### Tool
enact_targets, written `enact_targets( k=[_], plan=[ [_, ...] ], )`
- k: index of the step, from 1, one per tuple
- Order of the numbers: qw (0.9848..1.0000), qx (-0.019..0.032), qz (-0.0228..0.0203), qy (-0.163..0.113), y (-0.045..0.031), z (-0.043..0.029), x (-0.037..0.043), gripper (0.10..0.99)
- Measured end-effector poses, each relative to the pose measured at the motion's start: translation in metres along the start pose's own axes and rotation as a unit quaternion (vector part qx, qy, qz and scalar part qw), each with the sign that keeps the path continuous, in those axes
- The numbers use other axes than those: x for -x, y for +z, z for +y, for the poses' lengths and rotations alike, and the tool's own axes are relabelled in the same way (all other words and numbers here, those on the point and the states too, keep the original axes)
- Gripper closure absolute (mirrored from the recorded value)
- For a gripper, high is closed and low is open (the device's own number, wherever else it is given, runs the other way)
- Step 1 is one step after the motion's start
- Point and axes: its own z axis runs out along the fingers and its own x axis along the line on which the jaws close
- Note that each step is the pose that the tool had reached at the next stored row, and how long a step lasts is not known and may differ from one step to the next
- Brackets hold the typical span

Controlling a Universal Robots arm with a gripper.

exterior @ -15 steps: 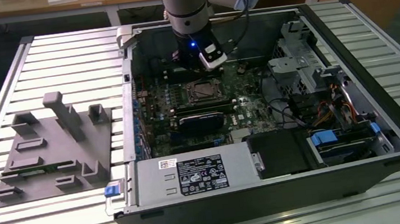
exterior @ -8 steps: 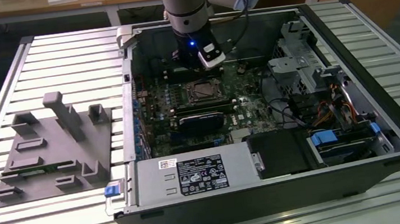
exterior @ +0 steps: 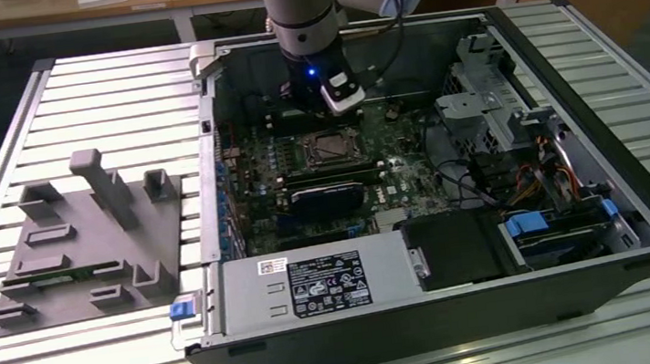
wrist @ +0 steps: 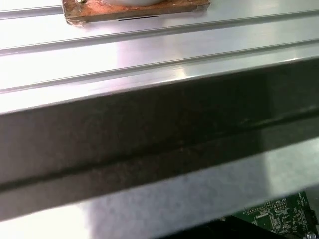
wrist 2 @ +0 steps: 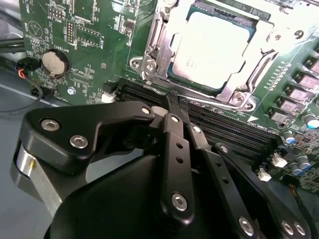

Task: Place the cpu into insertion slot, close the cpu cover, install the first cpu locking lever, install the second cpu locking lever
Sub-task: 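Install the first cpu locking lever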

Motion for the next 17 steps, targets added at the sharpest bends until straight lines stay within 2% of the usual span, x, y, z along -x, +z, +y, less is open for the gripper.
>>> enact_targets(
  k=[6,17],
  plan=[
    [0.9999,-0.0036,-0.0022,0.009,0.0015,-0.0003,-0.0002,0.98],
    [0.9998,-0.0051,-0.0038,0.018,0.0044,-0.0008,-0.0007,0.98]
  ],
)
